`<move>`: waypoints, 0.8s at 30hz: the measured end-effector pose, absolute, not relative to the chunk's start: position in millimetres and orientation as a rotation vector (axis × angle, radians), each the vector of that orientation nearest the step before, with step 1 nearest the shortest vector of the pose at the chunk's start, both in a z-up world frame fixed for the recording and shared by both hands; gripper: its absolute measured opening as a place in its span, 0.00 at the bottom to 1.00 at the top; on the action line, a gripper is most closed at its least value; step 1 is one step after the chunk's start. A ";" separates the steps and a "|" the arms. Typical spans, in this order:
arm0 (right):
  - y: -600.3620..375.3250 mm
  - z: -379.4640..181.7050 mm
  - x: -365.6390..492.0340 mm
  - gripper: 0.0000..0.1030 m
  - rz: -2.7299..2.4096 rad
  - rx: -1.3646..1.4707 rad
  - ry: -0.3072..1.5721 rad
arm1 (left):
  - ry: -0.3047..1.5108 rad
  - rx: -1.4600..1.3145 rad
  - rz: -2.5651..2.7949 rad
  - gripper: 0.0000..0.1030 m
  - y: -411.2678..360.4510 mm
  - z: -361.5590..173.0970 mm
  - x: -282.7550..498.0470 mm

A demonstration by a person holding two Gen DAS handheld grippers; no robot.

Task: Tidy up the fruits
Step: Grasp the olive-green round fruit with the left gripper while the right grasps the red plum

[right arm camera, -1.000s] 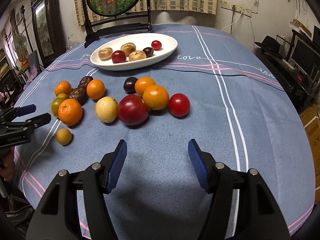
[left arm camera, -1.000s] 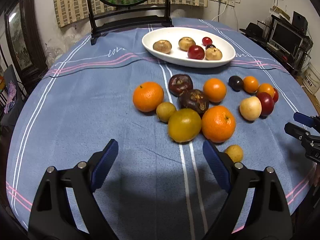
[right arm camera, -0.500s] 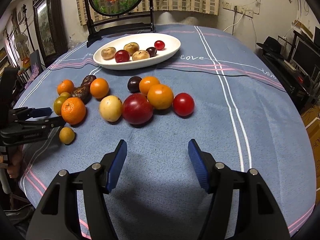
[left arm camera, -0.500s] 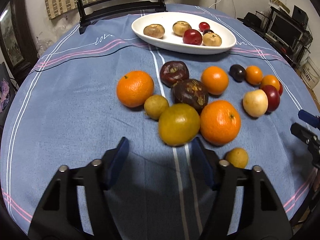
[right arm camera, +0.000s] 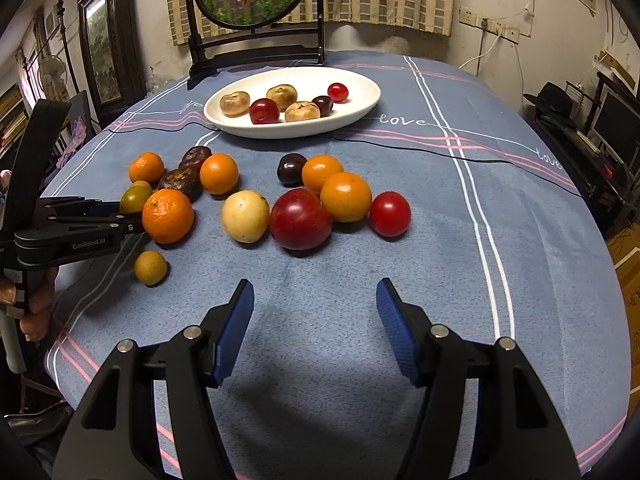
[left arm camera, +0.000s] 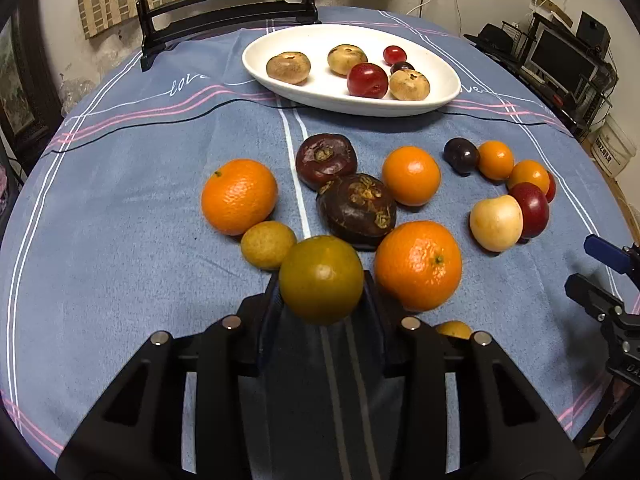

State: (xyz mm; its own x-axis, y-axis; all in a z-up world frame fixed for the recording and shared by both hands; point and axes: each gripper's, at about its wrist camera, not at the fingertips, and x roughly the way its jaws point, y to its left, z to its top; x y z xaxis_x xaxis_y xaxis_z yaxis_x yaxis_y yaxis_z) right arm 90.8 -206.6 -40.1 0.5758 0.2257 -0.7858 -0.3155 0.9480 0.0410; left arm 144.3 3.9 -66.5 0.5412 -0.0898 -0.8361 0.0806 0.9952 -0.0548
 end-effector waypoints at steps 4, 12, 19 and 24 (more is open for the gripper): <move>-207.3 -43.4 92.7 0.62 0.312 -0.110 0.915 | 0.991 -0.024 -0.102 0.37 8.6 -62.7 137.9; -195.9 -54.4 104.7 0.62 0.308 -0.140 0.965 | 0.966 -0.042 -0.106 0.37 17.4 -55.5 126.0; -179.8 -60.1 126.4 0.62 0.271 -0.182 0.994 | 0.972 -0.058 -0.116 0.37 22.1 -58.7 123.2; -174.1 -60.5 145.2 0.62 0.248 -0.160 0.999 | 0.979 -0.067 -0.121 0.37 25.8 -61.3 124.3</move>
